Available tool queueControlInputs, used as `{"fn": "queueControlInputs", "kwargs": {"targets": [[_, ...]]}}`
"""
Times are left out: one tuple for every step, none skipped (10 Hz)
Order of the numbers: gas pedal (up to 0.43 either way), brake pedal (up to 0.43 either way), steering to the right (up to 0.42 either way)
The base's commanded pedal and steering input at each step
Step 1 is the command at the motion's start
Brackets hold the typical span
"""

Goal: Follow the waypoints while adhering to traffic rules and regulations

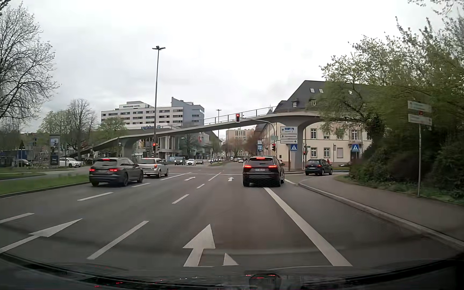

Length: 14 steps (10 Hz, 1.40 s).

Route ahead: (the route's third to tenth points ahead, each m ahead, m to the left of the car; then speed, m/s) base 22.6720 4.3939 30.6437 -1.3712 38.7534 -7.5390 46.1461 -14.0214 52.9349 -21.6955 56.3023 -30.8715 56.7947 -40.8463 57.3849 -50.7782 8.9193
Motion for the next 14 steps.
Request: {"fn": "queueControlInputs", "kwargs": {"targets": [[0.000,0.146,0.003],[0.000,0.159,0.006],[0.000,0.159,0.011],[0.000,0.165,0.016],[0.000,0.165,0.018],[0.000,0.165,0.018],[0.000,0.165,0.019],[0.000,0.159,0.021],[0.000,0.165,0.023],[0.000,0.165,0.026],[0.000,0.165,0.033],[0.000,0.159,0.039],[0.000,0.152,0.045],[0.000,0.152,0.054]]}}
